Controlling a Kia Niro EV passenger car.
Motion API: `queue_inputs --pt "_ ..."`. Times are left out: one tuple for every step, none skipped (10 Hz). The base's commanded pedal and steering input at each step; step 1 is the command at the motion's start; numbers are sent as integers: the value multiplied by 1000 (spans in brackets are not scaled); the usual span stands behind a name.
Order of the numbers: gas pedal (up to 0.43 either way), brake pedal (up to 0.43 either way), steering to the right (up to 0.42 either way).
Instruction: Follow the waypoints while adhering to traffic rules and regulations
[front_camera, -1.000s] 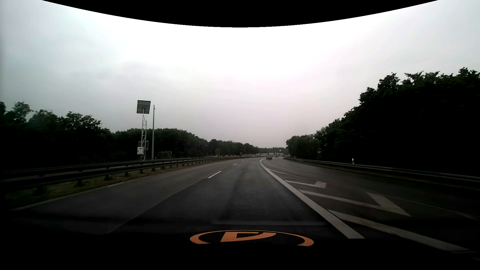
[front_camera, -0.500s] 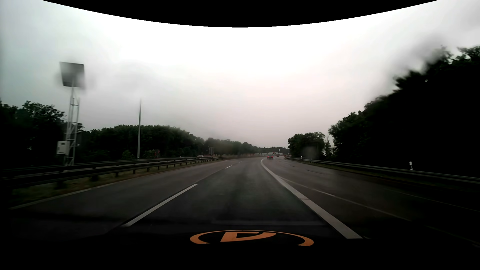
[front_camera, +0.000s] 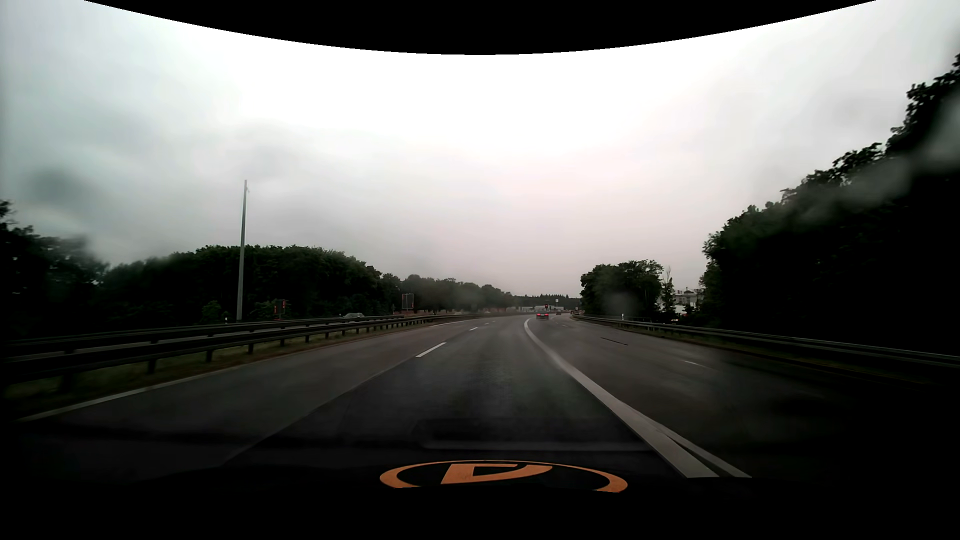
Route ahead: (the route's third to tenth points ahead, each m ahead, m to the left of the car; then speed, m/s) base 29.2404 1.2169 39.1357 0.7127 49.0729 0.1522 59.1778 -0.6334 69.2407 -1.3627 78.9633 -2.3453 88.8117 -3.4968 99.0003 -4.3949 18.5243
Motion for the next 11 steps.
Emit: queue_inputs --pt "169 0 4" --pt "169 0 4" --pt "169 0 4" --pt "169 0 4" --pt "169 0 4" --pt "169 0 4" --pt "157 0 5" --pt "150 0 6" --pt "150 0 7" --pt "138 0 8" --pt "138 0 8"
